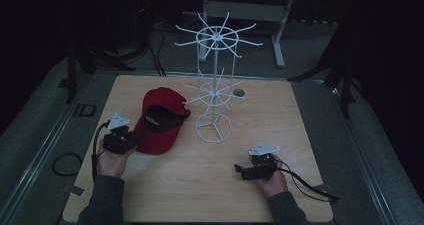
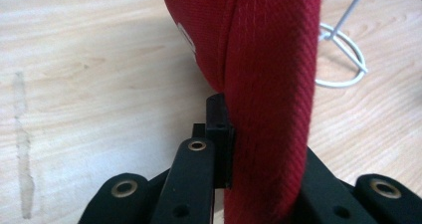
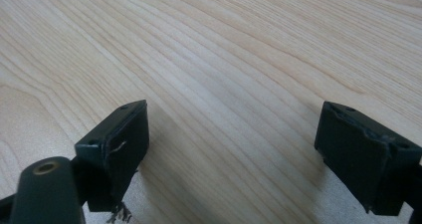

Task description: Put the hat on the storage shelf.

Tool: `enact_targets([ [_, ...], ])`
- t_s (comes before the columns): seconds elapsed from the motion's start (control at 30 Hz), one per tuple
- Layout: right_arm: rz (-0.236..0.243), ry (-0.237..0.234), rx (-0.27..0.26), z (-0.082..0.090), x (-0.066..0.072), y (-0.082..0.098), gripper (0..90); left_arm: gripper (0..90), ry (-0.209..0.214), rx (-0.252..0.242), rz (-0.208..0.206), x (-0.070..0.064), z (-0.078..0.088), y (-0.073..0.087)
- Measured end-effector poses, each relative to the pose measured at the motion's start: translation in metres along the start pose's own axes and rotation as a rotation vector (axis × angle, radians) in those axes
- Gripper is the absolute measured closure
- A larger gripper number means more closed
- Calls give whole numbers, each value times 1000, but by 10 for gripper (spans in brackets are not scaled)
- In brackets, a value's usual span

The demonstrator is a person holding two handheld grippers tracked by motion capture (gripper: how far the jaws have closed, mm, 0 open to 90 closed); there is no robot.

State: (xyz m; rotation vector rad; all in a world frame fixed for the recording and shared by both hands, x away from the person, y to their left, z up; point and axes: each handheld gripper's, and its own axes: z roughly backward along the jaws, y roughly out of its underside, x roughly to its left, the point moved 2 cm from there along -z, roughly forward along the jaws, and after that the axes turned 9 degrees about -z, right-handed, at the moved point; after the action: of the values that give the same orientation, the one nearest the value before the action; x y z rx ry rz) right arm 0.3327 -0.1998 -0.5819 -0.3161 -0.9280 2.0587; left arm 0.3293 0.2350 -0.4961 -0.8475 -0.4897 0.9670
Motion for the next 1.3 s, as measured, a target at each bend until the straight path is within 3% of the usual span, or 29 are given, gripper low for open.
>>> enact_targets([
  [0.5, 0, 0, -1, 0, 0, 0, 136, 854, -49, -80, 8, 3, 14, -16],
  [1.03, -1, 0, -2, 0, 0, 0, 136, 855, -94, -176, 4, 8, 37, -44],
  [1.3, 0, 0, 0, 0, 0, 0, 136, 855, -95, -191, -8, 9, 42, -54],
])
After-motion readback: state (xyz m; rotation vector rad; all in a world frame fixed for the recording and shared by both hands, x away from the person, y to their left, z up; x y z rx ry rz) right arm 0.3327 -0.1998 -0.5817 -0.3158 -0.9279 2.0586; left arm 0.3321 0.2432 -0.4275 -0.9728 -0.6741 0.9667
